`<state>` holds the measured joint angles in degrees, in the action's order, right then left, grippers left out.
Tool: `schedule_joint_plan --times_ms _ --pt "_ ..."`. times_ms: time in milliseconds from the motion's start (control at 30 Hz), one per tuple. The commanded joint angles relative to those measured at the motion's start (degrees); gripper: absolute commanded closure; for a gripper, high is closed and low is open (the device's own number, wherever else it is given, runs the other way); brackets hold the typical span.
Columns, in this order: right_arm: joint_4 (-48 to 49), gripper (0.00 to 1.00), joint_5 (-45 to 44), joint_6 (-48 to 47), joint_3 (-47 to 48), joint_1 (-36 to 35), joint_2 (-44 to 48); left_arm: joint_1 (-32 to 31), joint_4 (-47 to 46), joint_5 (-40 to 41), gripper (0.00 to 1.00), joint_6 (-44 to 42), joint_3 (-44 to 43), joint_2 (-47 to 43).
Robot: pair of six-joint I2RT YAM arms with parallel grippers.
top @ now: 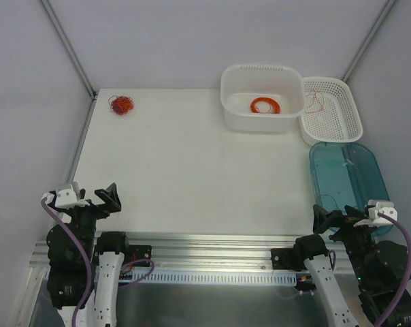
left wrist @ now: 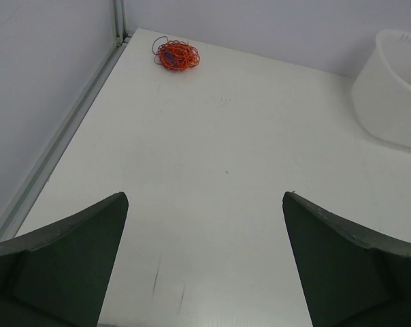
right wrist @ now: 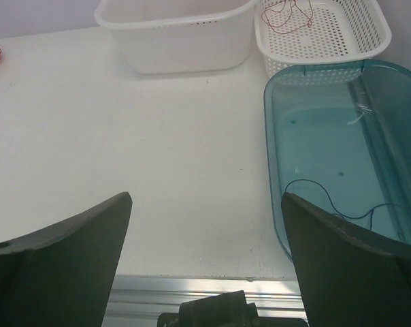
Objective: Untangle the cables
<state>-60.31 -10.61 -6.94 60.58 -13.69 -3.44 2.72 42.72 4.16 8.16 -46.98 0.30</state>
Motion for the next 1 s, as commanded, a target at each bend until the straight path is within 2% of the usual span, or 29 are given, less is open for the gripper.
schedule_joint_plan --times_ms 0,167,267,333,533,567,700,967 --pt "0.29 0.03 3.22 -0.44 1.65 0.25 -1.92 0.44 -1.41 1.72 0.01 0.97 -1.18 -4.88" --pt "1.51 0.03 14.37 -2.55 2.35 0.16 -3.15 0.44 -1.06 1.29 0.01 8.52 -4.08 4.96" --pt "1.52 0.03 19.3 -2.55 3.58 -0.8 -5.34 0.53 -1.15 -0.81 0.01 15.81 -5.22 15.13" --pt "0.91 0.03 20.62 -3.69 4.55 -1.77 -6.92 0.44 -1.32 -1.61 0.01 20.28 -6.62 19.98" --pt "0.2 0.03 20.98 -3.34 3.94 -3.53 -9.82 0.44 -2.46 -1.88 0.01 26.37 -13.73 42.04" --pt "0.11 0.03 21.68 -3.43 3.76 -3.53 -10.53 0.44 -3.34 -1.88 0.01 26.73 -14.62 47.03" --pt "1.07 0.03 23.62 -3.43 2.35 -3.53 -13.43 0.62 -12.45 1.54 0.01 28.92 -17.0 57.69" --pt "2.65 0.03 26.61 -3.09 0.25 -3.53 -17.65 2.81 -24.15 4.71 0.01 35.51 -26.31 81.75"
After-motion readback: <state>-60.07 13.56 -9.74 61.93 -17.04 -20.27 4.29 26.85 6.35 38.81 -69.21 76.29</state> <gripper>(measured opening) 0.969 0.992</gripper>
